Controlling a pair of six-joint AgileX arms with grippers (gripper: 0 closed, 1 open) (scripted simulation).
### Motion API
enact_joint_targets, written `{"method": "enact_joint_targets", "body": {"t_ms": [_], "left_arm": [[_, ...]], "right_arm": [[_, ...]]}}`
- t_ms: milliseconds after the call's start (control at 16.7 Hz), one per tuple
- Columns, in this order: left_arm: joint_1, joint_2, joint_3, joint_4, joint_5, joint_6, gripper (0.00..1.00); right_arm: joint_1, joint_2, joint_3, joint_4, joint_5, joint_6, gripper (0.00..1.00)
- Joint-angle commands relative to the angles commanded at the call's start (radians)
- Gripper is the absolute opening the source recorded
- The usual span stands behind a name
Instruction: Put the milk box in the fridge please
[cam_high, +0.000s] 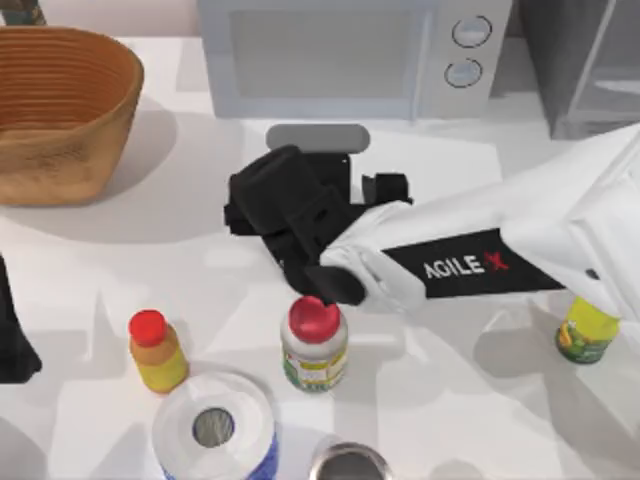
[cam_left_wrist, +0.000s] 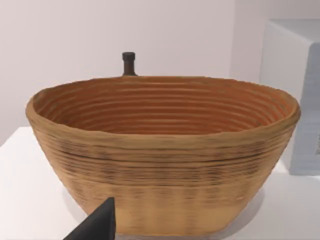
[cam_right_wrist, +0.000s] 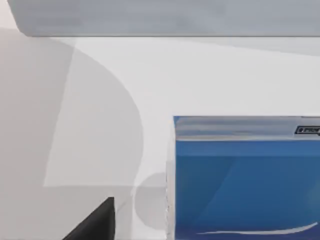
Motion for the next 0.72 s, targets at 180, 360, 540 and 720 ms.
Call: {"method": "enact_joint_targets", "body": {"t_ms": [180,360,540,720], "left_arm": [[0.000,0.000,0.000,0.000,0.000,0.000,1.00],[0.000,0.000,0.000,0.000,0.000,0.000,1.00],[0.000,0.000,0.000,0.000,0.000,0.000,1.00],[0.000,0.000,0.000,0.000,0.000,0.000,1.00]], "right_arm": [[0.007,0.033,0.020,0.005,0.015,0.005,1.00],[0.007,0.033,0.020,0.005,0.015,0.005,1.00],[0.003,0.029,0.026,-0.008,0.014,0.003,1.00],[0.007,-0.016,0.057,-0.084,0.015,0.005,1.00]]}}
